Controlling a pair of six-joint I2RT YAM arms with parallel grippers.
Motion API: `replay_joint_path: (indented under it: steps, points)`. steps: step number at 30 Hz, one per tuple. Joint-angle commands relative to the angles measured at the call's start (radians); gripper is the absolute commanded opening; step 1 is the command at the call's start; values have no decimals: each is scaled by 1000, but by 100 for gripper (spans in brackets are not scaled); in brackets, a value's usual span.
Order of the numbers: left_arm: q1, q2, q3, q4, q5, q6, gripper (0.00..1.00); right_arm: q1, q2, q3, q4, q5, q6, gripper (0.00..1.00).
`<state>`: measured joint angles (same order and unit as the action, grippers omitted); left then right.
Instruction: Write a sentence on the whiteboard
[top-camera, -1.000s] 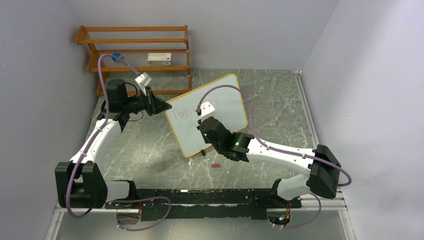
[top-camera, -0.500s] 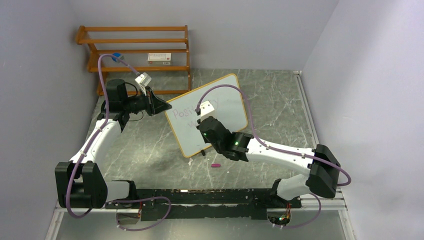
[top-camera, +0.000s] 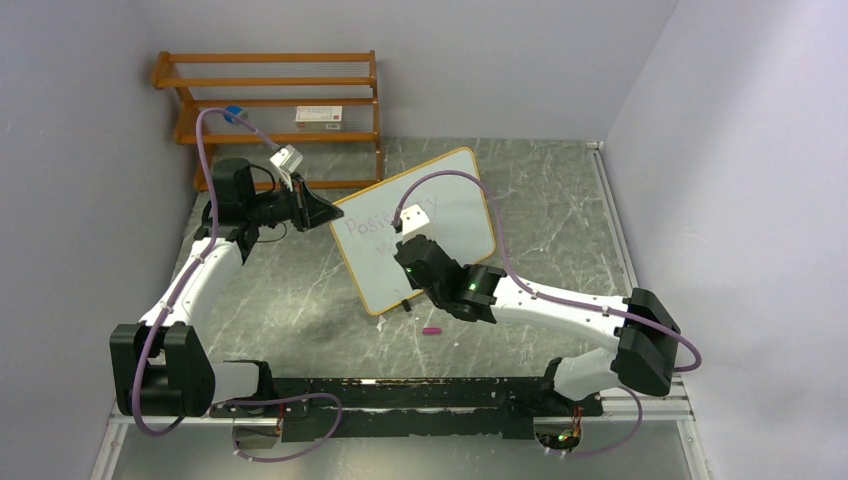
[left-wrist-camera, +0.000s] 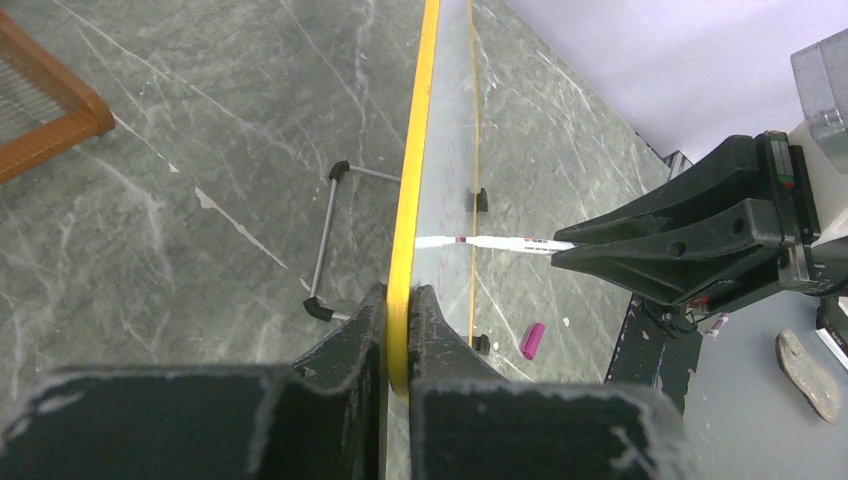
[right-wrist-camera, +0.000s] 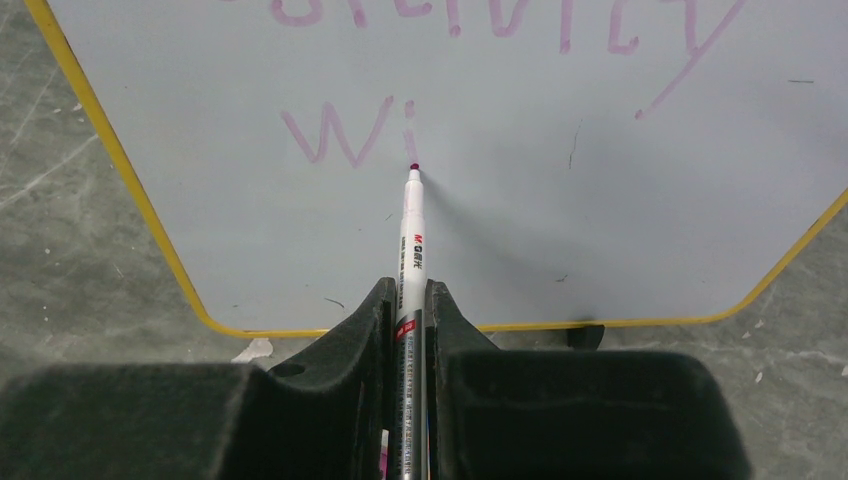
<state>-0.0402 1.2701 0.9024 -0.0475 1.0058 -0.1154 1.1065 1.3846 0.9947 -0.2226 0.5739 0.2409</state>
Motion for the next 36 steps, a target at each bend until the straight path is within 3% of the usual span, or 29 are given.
replay_joint_path:
  steps: [1, 36]
  points:
    - [-12, 8, 1, -30, -47, 84, 5, -2, 19, 2, -21, 3, 18, 0]
    - [-12, 11, 1, -27, -42, 82, 5, -34, -6, 18, 72, 29, -31, 0]
